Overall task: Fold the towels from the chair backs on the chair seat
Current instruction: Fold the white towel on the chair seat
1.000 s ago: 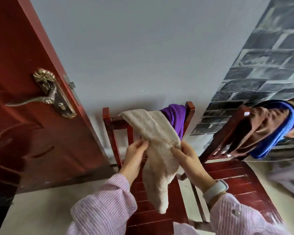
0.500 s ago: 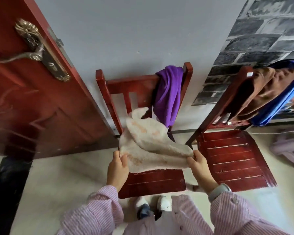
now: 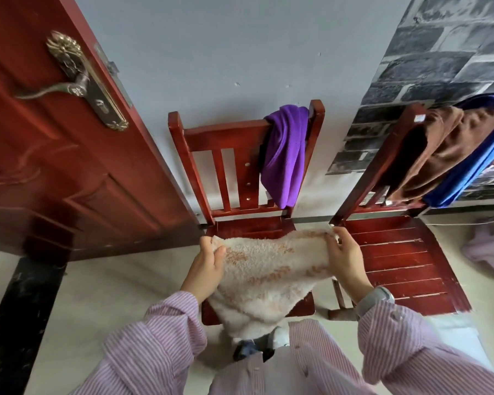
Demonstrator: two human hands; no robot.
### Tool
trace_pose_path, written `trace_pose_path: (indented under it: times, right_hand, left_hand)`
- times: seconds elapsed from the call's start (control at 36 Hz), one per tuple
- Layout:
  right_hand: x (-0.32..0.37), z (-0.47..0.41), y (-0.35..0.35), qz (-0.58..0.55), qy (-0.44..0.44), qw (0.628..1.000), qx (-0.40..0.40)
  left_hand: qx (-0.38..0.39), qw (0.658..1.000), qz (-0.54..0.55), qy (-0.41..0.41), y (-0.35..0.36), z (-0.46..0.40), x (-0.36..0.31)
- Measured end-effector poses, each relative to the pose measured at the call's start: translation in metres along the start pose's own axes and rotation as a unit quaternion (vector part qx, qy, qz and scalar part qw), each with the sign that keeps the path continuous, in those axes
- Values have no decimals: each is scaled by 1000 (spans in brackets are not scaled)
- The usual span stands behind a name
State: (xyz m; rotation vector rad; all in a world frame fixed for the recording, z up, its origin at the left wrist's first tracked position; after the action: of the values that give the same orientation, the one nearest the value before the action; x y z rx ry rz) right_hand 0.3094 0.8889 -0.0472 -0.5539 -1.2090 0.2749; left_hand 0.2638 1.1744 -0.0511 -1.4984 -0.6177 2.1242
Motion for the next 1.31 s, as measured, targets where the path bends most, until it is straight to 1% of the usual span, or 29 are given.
trace_pose_path:
  times: [0.11,0.19,0.22,0.28,0.33,0.36,0.39,0.42,0.44,0.47,0.53,0.58,0.64,0.72,0.83,0.94,1.03,1.14,1.22,1.31]
  right_hand:
    - [-3,-5,-11,18,31,999,-34]
    - [-11,-6,-9,-1,68,997,-21]
    - [-15,-6,-6,-31,88,996,-5]
    - [-23,-4,8,-149,141,977,51]
    - [-27,1,26,-272,184,936,127]
    - [-28,4,33,-306,196,917,162]
    - [-27,6,40,-319,198,907,193]
    - [-25,9,44,-311,188,906,215]
    - [-22,12,46,-286,168,916,225]
    - [-19,12,45,-235,135,937,219]
    - [-12,8,36,-99,56,981,160]
    - [-8,7,31,-17,9,993,113]
    - [-8,5,24,13,-4,997,76]
    - [-11,5,11,1,6,999,44]
    - [-9,3,9,28,7,998,48]
    - [-9,-3,1,8,7,1000,19]
    - [-6,-6,-2,-7,5,1000,19]
    - [-15,-13,-9,-41,51,998,12]
    - [-22,-16,-10,-81,81,993,30]
    - [-23,-17,-10,-99,81,990,54]
  left_hand:
    - [-7,996,-90,2,-1,-2,3]
    - [-2,993,-119,-3,2,-4,7]
    - [-5,994,-111,-5,2,-4,7]
    - [-12,998,-56,-11,3,-5,7]
    - [-10,1000,13,-15,5,-6,5]
    - [-8,999,34,-14,7,-6,3]
    - [-5,999,47,-13,8,-6,2]
    - [0,998,57,-15,10,-7,2]
    - [6,997,69,-21,12,-7,2]
    - [14,996,81,-29,14,-7,2]
    - [24,995,90,-38,16,-7,1]
    - [24,995,89,-31,14,-7,0]
    - [-1,996,90,-7,7,-7,-4]
    - [-53,994,86,29,-7,-6,-9]
    - [-56,992,100,45,-8,-6,-10]
    - [-57,990,124,31,-9,-6,-8]
    - [-59,991,122,13,-11,-8,-2]
    - [-78,988,129,-13,-19,-12,11]
    - [-97,985,138,-32,-29,-16,21]
    - [-106,985,132,-37,-37,-21,26]
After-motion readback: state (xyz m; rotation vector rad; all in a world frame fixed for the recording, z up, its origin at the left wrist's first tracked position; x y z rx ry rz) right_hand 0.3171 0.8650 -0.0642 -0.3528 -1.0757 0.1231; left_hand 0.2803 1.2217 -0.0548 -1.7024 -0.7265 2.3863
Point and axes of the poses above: each hand's wrist, its own z-axis away from the middle knuckle, its own y-axis out of the palm, x = y × z, the point moved 10 cm from there along -z, towards the middle knuckle, and after that the axes turned 4 degrees about y, right-handed, at the moved point
